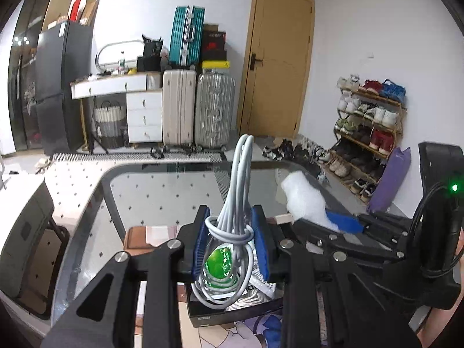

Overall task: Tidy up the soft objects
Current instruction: 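Lift the cable and foam over the black box and open both tools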

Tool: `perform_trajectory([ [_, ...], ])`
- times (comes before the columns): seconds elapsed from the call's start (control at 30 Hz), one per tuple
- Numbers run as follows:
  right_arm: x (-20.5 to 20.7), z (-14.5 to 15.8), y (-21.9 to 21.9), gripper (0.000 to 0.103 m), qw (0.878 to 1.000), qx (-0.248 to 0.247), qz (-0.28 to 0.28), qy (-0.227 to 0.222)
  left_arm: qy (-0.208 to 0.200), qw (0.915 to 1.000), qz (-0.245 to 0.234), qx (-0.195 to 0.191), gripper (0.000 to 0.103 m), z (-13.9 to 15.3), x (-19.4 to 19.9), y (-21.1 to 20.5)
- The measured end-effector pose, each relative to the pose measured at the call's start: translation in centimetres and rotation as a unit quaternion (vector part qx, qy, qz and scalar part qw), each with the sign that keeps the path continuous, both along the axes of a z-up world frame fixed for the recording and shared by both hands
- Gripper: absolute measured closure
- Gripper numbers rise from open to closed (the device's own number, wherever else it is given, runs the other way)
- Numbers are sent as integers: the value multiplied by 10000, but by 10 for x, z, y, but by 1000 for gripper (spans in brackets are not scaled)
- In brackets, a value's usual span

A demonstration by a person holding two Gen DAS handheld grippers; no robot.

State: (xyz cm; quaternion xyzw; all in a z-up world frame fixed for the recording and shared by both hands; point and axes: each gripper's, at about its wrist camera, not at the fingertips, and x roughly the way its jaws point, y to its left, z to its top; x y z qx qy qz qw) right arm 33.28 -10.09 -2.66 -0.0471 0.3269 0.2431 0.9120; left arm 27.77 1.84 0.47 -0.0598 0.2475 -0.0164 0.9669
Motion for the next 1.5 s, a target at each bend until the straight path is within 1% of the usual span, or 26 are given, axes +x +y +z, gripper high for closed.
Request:
perform_trajectory([
  [0.2, 11, -31, 2, 69, 9987, -77, 85, 492, 668, 9977, -40, -138, 75, -33, 27, 0],
  [0.27, 14, -39, 4, 69, 9978, -166, 103, 631, 823, 9963, -74, -219, 75, -42, 32, -2],
  [0.37, 16, -50, 5, 69, 9967, -285, 127, 748, 1037, 9944, -94, -188, 75, -51, 38, -6],
  [0.47, 17, -57, 6, 69, 9959, -323, 161, 826, 1167, 9927, -117, -274, 75, -57, 40, -7],
  [0.63, 17, -66, 10, 69, 9946, -447, 198, 911, 1366, 9903, -152, -191, 75, -64, 44, -9],
  [0.77, 16, -68, 10, 69, 9944, -468, 226, 920, 1654, 9861, -91, -89, 75, -77, 48, -11],
  [0.87, 11, -68, 14, 69, 9945, -568, 267, 842, 1665, 9860, -132, 31, 74, -79, 47, -14],
  [0.97, 8, -67, 14, 68, 9944, -620, 288, 807, 1679, 9857, -130, 41, 74, -79, 48, -16],
  [1.23, 4, -63, 9, 68, 9950, -519, 340, 782, 1582, 9873, -95, 54, 70, -78, 46, -14],
  [1.27, 3, -62, 9, 67, 9949, -516, 348, 790, 1561, 9877, -89, 55, 68, -77, 45, -14],
  [1.3, 3, -61, 8, 67, 9948, -503, 363, 804, 1543, 9880, -67, 99, 64, -76, 44, -14],
  [1.33, 3, -59, 5, 64, 9949, -450, 379, 817, 1500, 9885, -11, 166, 55, -74, 42, -14],
  [1.37, 2, -57, 3, 57, 9951, -408, 374, 819, 1444, 9893, 6, 195, 54, -72, 40, -14],
  [1.43, 1, -54, -2, 53, 9954, -322, 344, 837, 1435, 9895, -38, 183, 48, -70, 38, -11],
  [1.5, -2, -51, -4, 50, 9956, -251, 368, 826, 1493, 9885, -157, 165, 46, -69, 37, -10],
])
